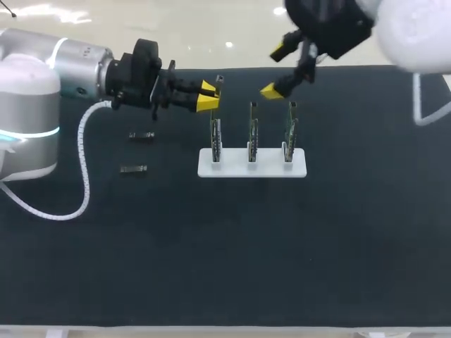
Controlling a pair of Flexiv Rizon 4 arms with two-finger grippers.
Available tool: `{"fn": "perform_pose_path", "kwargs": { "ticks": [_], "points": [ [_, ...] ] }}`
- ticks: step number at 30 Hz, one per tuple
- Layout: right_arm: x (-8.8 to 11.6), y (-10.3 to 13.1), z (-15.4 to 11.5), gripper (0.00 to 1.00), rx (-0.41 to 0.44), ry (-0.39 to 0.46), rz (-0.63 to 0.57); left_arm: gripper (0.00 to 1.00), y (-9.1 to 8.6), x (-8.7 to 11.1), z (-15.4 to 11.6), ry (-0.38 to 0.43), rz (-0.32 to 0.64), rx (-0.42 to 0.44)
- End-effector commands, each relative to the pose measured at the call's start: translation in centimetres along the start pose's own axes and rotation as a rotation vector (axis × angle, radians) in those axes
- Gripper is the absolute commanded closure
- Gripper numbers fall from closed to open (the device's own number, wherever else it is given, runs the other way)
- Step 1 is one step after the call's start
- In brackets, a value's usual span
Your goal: Pick up the optical module with the left hand, and insert it into the network port with the right hand.
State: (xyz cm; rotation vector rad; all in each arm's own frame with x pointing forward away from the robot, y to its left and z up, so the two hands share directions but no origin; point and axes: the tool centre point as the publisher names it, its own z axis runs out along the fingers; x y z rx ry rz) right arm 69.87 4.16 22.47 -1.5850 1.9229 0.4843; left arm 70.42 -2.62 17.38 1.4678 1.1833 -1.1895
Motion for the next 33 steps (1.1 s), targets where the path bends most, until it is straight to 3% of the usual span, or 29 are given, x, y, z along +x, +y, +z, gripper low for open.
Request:
{"fn": "perform_pose_path", "kwargs": {
  "ticks": [1, 15, 33],
  "points": [
    [-1.8, -0.1, 1.9, 0.0, 0.0, 0.009, -0.009, 1.0, 0.1, 0.0, 0.0, 0.0, 0.001, 0.001],
    [-5.2, 1.1, 3.8, 0.0, -0.013, 0.003, 0.023, 1.0, 0.1, 0.0, 0.0, 0.0, 0.001, 0.001],
    [-5.8, 2.1, 5.0, 0.0, -0.007, -0.011, 0.06, 1.0, 0.1, 0.0, 0.0, 0.0, 0.001, 0.001]
  ]
}}
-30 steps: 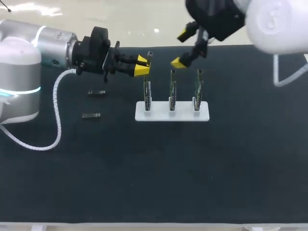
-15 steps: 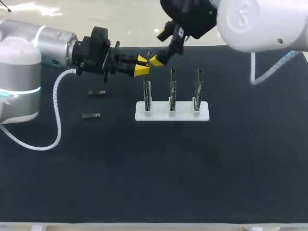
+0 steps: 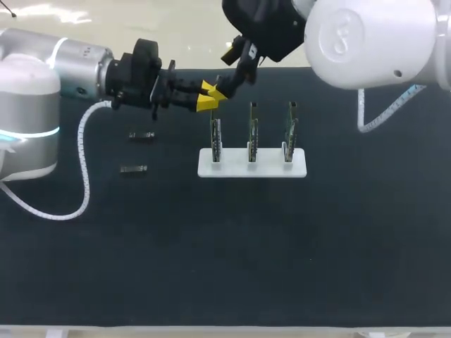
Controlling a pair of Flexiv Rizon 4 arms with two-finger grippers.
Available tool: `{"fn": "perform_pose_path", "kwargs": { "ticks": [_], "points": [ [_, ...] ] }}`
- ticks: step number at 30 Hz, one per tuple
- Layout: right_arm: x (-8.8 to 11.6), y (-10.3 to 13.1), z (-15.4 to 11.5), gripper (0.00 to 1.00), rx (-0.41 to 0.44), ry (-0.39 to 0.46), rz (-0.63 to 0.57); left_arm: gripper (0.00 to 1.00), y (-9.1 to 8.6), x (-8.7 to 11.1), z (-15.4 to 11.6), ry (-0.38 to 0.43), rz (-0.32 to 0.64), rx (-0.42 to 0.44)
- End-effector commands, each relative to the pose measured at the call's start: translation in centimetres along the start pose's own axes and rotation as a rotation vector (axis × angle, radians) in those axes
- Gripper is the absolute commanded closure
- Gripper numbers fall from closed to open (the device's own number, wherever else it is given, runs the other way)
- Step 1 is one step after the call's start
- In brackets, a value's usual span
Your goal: Pick up the optical module with the left hand, and insert it into the network port with the right hand.
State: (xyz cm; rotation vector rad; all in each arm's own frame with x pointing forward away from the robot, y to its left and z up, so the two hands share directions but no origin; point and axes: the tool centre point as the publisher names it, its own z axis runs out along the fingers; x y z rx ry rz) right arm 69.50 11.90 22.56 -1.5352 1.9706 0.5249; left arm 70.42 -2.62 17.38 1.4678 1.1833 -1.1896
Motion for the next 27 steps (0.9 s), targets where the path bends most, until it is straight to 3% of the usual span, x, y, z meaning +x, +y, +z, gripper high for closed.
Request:
{"fn": "perform_pose_path", "kwargs": {
  "ticks": [1, 5, 8, 9, 10, 13, 22, 24, 26, 27],
  "points": [
    [0.12, 0.0, 0.46, 0.0, 0.004, -0.006, 0.001, 1.0, 0.05, 0.04, -0.01, 0.0, 0.001, 0.001],
    [0.22, -0.22, 0.72, 0.22, 0.0, -0.011, -0.001, 1.0, 0.05, 0.04, -0.01, 0.0, 0.001, 0.001],
    [0.25, -0.35, 0.87, 0.29, -0.001, -0.014, -0.002, 1.0, 0.05, 0.04, -0.01, 0.0, 0.001, 0.001],
    [0.25, -0.38, 0.9, 0.45, -0.002, -0.014, -0.002, 1.0, 0.05, 0.04, -0.01, 0.0, 0.001, 0.001],
    [0.23, -0.41, 0.94, 0.5, -0.002, -0.015, -0.002, 1.0, 0.05, 0.04, -0.01, 0.0, 0.001, 0.001],
    [0.2, -0.48, 1.11, 0.48, -0.003, -0.016, -0.003, 1.0, 0.05, 0.04, -0.01, 0.0, 0.001, 0.001],
    [0.26, -0.58, 1.35, 0.58, -0.004, -0.021, -0.004, 1.0, 0.05, 0.04, -0.01, 0.0, 0.001, 0.001],
    [0.25, -0.65, 1.36, 0.69, -0.004, -0.021, -0.006, 1.0, 0.05, 0.04, -0.01, 0.0, 0.001, 0.001],
    [0.2, -0.74, 1.36, 1.0, -0.004, -0.02, -0.008, 1.0, 0.05, 0.04, -0.01, 0.0, 0.001, 0.001],
    [0.17, -0.77, 1.36, 1.0, -0.004, -0.02, -0.009, 1.0, 0.05, 0.04, -0.01, 0.0, 0.001, 0.001]
  ]
}}
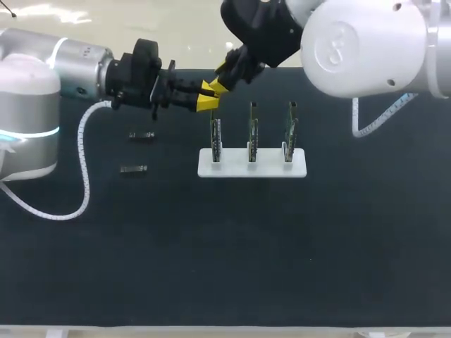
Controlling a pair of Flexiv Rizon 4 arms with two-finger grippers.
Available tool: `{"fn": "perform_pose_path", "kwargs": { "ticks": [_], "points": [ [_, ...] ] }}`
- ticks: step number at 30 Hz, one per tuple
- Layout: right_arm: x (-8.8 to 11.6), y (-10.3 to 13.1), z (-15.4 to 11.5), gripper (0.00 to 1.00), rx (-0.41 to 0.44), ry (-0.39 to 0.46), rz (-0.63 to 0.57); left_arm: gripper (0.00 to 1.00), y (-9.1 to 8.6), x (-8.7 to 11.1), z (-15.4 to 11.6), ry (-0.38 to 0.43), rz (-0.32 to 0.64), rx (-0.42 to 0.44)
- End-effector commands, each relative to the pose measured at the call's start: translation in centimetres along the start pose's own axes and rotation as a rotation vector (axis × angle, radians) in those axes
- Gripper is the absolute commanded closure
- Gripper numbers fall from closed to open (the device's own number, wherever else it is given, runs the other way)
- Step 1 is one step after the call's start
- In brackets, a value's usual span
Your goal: Pick up the optical module with the left hand, and insert it into the network port with the right hand.
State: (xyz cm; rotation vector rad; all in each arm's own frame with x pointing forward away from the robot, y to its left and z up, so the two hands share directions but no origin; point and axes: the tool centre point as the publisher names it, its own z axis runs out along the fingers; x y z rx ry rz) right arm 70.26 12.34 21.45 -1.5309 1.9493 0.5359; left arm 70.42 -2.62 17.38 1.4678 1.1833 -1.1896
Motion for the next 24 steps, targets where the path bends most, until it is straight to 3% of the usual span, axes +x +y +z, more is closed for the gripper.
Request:
{"fn": "perform_pose_path", "kwargs": {
  "ticks": [1, 3, 4, 5, 6, 14, 24],
  "points": [
    [-0.1, -0.2, 0.1, 1.0, -0.003, 0.001, -0.003, 1.0, 0.1, 0.0, 0.0, 0.0, 0.001, 0.001],
    [-0.1, -0.2, 0.1, 1.0, -0.002, 0.002, -0.005, 1.0, 0.1, 0.0, 0.0, 0.0, 0.001, 0.001],
    [-0.1, -0.2, 0.1, 1.0, -0.003, 0.001, -0.005, 0.8, 0.1, 0.0, 0.0, 0.0, 0.001, 0.001],
    [-0.1, -0.3, 0.1, 1.0, -0.003, 0.001, -0.005, 0.53, 0.1, 0.0, 0.0, 0.0, 0.001, 0.001],
    [-0.1, -0.3, 0.1, 1.0, -0.002, 0.001, -0.005, 0.0, 0.1, 0.0, 0.0, 0.0, 0.001, 0.001],
    [-0.1, -0.2, 0.1, 1.0, -0.006, 0.004, -0.004, 0.0, 0.1, 0.0, 0.0, 0.0, 0.001, 0.001],
    [-0.1, -0.6, 0.1, 1.0, -0.017, 0.002, -0.012, 0.0, -1.7, -1.2, -3.7, 0.18, 0.04, -0.103]
  ]
}}
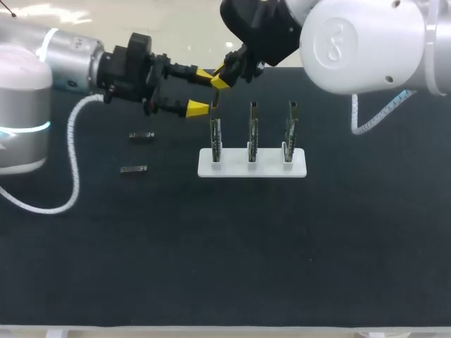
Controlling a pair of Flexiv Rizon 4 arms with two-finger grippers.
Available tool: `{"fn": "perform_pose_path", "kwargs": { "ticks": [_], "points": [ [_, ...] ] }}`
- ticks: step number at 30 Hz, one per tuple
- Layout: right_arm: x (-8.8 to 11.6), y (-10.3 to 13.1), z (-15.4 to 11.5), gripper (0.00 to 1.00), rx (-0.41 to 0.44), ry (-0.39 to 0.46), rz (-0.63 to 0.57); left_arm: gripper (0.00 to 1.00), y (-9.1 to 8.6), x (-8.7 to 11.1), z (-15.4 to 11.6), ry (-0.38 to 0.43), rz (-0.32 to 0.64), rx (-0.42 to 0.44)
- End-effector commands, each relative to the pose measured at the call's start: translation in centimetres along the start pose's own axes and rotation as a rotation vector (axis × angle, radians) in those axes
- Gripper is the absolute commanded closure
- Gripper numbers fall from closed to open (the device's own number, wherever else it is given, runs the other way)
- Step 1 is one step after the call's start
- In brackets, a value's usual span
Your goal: Pick up the optical module with the left hand, and insert it into the network port with the right hand.
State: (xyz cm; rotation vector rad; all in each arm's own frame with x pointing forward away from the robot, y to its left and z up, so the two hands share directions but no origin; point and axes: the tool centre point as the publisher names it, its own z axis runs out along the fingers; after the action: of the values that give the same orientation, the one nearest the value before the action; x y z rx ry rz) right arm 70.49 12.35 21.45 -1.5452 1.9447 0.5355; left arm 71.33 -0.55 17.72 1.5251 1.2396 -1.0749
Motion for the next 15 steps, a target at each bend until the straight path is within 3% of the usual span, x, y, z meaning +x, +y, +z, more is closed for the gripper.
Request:
{"fn": "perform_pose_path", "kwargs": {
  "ticks": [1, 9, 15],
  "points": [
    [0.0, -0.4, 0.1, 1.0, -0.013, -0.003, -0.004, 0.0, -2.5, -1.1, -2.3, 0.098, -0.006, -0.06],
    [-0.1, -0.7, 0.2, 1.0, -0.023, -0.002, -0.013, 0.0, -3.4, -0.4, -5.8, 0.254, -0.057, -0.11],
    [-0.3, -0.9, 0.5, 1.0, -0.032, -0.006, -0.022, 0.0, -4.3, 0.0, -8.2, 0.323, -0.058, -0.123]
  ]
}}
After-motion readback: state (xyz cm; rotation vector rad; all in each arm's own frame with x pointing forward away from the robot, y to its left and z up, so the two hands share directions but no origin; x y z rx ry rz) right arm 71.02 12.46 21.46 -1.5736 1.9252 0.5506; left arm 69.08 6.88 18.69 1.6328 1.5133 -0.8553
